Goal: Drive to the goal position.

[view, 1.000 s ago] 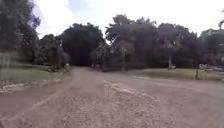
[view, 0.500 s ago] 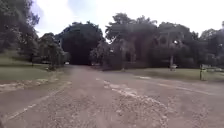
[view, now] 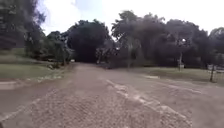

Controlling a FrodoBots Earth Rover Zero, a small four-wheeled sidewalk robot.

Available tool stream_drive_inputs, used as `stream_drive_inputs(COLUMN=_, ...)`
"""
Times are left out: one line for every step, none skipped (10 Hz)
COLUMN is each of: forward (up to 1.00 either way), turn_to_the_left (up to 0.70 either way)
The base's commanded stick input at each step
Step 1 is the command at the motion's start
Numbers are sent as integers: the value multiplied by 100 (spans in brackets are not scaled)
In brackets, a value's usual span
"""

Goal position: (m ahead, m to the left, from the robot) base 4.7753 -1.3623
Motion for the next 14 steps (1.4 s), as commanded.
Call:
stream_drive_inputs(forward=70, turn_to_the_left=0)
stream_drive_inputs(forward=70, turn_to_the_left=0)
stream_drive_inputs(forward=70, turn_to_the_left=0)
stream_drive_inputs(forward=70, turn_to_the_left=0)
stream_drive_inputs(forward=70, turn_to_the_left=0)
stream_drive_inputs(forward=70, turn_to_the_left=0)
stream_drive_inputs(forward=70, turn_to_the_left=0)
stream_drive_inputs(forward=70, turn_to_the_left=0)
stream_drive_inputs(forward=70, turn_to_the_left=0)
stream_drive_inputs(forward=70, turn_to_the_left=0)
stream_drive_inputs(forward=70, turn_to_the_left=0)
stream_drive_inputs(forward=70, turn_to_the_left=0)
stream_drive_inputs(forward=70, turn_to_the_left=0)
stream_drive_inputs(forward=70, turn_to_the_left=0)
